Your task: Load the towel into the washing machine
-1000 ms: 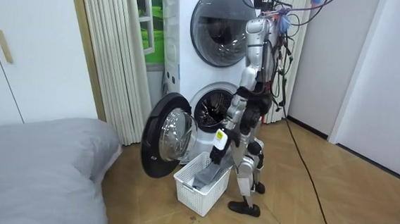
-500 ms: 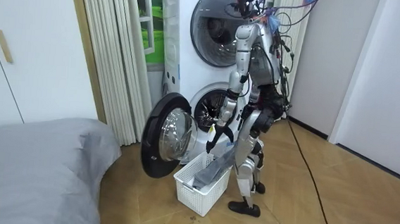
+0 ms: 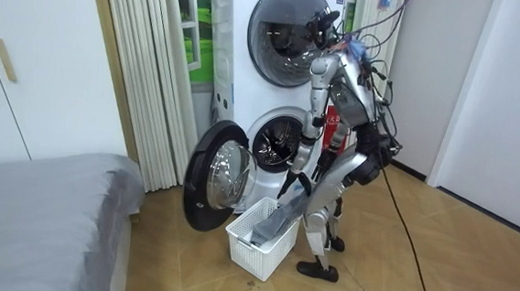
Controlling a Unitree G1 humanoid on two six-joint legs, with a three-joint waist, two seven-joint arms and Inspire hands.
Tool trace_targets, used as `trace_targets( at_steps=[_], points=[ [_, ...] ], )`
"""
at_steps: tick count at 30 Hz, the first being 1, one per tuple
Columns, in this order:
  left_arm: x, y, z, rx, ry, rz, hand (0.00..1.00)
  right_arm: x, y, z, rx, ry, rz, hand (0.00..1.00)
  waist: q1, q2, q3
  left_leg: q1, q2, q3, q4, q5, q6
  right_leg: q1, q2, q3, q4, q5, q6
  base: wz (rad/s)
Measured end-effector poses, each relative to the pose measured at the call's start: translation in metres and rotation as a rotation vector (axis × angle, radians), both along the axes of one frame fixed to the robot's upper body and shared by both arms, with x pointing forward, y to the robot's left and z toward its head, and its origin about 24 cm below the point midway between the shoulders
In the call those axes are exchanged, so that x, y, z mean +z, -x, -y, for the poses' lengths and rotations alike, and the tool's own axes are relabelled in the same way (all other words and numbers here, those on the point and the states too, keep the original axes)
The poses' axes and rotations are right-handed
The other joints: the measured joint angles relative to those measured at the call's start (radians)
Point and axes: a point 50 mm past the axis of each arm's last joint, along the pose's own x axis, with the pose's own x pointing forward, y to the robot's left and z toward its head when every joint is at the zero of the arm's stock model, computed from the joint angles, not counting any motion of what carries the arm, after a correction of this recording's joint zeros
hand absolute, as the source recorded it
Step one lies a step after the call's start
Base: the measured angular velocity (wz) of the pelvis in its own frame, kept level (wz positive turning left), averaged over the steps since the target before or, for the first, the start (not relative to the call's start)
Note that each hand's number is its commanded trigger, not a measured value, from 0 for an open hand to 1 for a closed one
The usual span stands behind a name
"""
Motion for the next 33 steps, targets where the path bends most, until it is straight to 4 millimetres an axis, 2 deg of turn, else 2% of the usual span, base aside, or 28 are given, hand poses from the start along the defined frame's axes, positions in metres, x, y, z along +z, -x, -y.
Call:
trace_targets(
  at_steps=[2, 4, 9, 19, 26, 28, 29, 30, 31, 32, 33],
  points=[
    [0.002, -0.002, -0.001, -0.026, -0.012, 0.017, 0.00, 0.003, -0.003, -0.004, 0.007, -0.006, 0.028, 0.00, -0.006, 0.000, 0.0012, -0.037, 0.009, -0.001, 0.030, -0.007, -0.004, -0.035, 0.001, -0.003, 0.025, -0.003, -0.009, -0.09],
    [0.007, -0.006, 0.001, -0.054, -0.035, 0.058, 0.00, 0.008, -0.008, -0.007, 0.017, -0.017, 0.054, 0.00, -0.018, 0.001, 0.0032, -0.090, 0.024, -0.003, 0.091, -0.032, -0.006, -0.086, 0.000, -0.008, 0.080, -0.020, -0.021, -0.09],
    [0.026, -0.022, 0.011, -0.120, -0.054, 0.175, 0.00, 0.018, -0.019, -0.004, 0.036, -0.010, 0.111, 0.00, -0.028, -0.001, 0.0038, -0.190, 0.038, -0.012, 0.178, -0.062, -0.009, -0.183, 0.000, -0.010, 0.157, -0.042, -0.031, -0.03],
    [0.044, -0.037, 0.012, -0.211, -0.147, 0.272, 0.00, 0.032, -0.032, -0.013, 0.053, -0.050, 0.175, 0.00, -0.069, -0.001, 0.0044, -0.306, 0.066, -0.023, 0.295, -0.112, 0.003, -0.288, 0.003, -0.011, 0.250, -0.075, -0.030, -0.04],
    [0.045, -0.038, 0.013, -0.254, -0.186, 0.277, 0.00, 0.033, -0.033, -0.013, 0.054, -0.052, 0.185, 0.00, -0.072, 0.000, 0.0047, -0.327, 0.068, -0.026, 0.311, -0.123, 0.005, -0.307, 0.003, -0.010, 0.262, -0.083, -0.028, -0.01],
    [0.045, -0.038, 0.014, -0.269, -0.196, 0.278, 0.35, 0.034, -0.034, -0.014, 0.056, -0.053, 0.187, 0.00, -0.073, -0.002, 0.0055, -0.328, 0.069, -0.027, 0.311, -0.125, 0.004, -0.309, 0.004, -0.010, 0.261, -0.084, -0.028, 0.00],
    [0.045, -0.038, 0.015, -0.272, -0.198, 0.278, 0.56, 0.034, -0.034, -0.014, 0.056, -0.053, 0.188, 0.00, -0.074, -0.003, 0.0060, -0.328, 0.069, -0.026, 0.310, -0.125, 0.004, -0.310, 0.004, -0.009, 0.261, -0.084, -0.027, 0.00],
    [0.045, -0.038, 0.015, -0.275, -0.198, 0.277, 0.60, 0.034, -0.034, -0.015, 0.058, -0.057, 0.193, 0.00, -0.078, -0.005, 0.0072, -0.329, 0.069, -0.026, 0.309, -0.126, 0.003, -0.312, 0.004, -0.008, 0.261, -0.085, -0.027, 0.00],
    [0.045, -0.038, 0.016, -0.285, -0.204, 0.274, 0.93, 0.035, -0.035, -0.016, 0.062, -0.062, 0.199, 0.00, -0.084, -0.006, 0.0076, -0.335, 0.070, -0.026, 0.309, -0.127, 0.003, -0.318, 0.004, -0.007, 0.261, -0.086, -0.027, 0.00],
    [0.045, -0.038, 0.016, -0.287, -0.205, 0.271, 1.00, 0.036, -0.035, -0.017, 0.064, -0.065, 0.203, 0.00, -0.087, -0.007, 0.0079, -0.338, 0.071, -0.026, 0.309, -0.127, 0.003, -0.322, 0.004, -0.007, 0.261, -0.086, -0.027, 0.00],
    [0.045, -0.038, 0.016, -0.292, -0.213, 0.266, 1.00, 0.037, -0.036, -0.021, 0.070, -0.074, 0.210, 0.00, -0.096, -0.013, 0.0118, -0.341, 0.073, -0.024, 0.310, -0.127, 0.003, -0.325, 0.006, -0.006, 0.261, -0.086, -0.027, -0.06]
  ],
)
